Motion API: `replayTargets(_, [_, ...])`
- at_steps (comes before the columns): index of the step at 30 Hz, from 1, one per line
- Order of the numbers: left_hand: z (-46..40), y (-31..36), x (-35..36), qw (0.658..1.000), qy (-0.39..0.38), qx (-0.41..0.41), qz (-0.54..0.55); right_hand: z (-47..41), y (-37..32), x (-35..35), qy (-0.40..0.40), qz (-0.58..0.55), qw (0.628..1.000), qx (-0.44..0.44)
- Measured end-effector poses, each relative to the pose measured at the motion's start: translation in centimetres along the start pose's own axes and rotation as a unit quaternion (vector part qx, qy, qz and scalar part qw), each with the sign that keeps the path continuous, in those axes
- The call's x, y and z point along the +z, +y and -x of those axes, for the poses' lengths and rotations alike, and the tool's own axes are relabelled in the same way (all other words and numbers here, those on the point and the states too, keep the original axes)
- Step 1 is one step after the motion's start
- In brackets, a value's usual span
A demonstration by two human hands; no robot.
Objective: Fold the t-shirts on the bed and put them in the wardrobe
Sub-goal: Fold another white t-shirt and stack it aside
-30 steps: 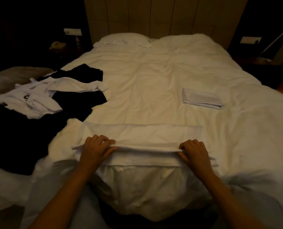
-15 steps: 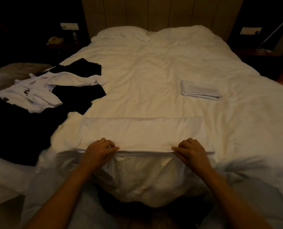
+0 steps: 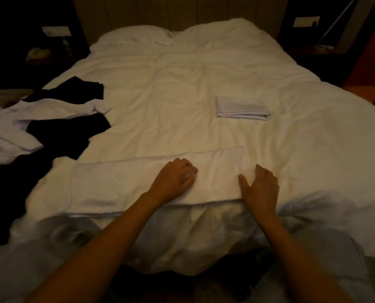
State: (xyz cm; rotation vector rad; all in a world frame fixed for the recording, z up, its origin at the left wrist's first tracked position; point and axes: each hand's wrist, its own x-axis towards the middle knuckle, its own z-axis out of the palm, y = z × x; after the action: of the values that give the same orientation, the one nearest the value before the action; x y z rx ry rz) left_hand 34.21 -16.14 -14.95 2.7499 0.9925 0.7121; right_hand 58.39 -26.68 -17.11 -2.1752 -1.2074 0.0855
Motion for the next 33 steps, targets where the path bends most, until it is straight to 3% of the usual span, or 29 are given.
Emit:
replayTargets(9, [-12.7, 5.4, 6.0, 0.988, -0.095, -0.095, 0.076, -1.8, 0.5, -0.2, -0.035, 0.010, 0.999, -0.001])
replayTargets(16, [-18.0, 6.5, 7.5, 0.962, -0.082, -0.194, 0.175, -3.6, 0.4, 0.3, -0.036, -0.080, 0.996, 0.024])
replayTargets(21, [-18.2, 6.5, 7.4, 0.952, -0.041, -0.188, 0.237, -4.0, 0.7, -0.2, -0.032, -0.061, 0.997, 0.029])
replayTargets(25, [-16.6, 6.3, 7.1, 0.961, -0.029, -0.191, 0.199, -3.8, 0.6, -0.4, -0.036, -0.033, 0.999, 0.018])
replayTargets(31, [-11.7, 3.7, 5.0, 0.981, -0.029, -0.179, 0.072, -3.1, -1.2, -0.2, 0.083, -0.031, 0.994, -0.063])
replayTargets(33, [-9.6, 3.0, 3.6, 0.984, -0.064, -0.165, 0.035, -2.7, -2.1, 0.0, 0.046, -0.044, 0.995, -0.080])
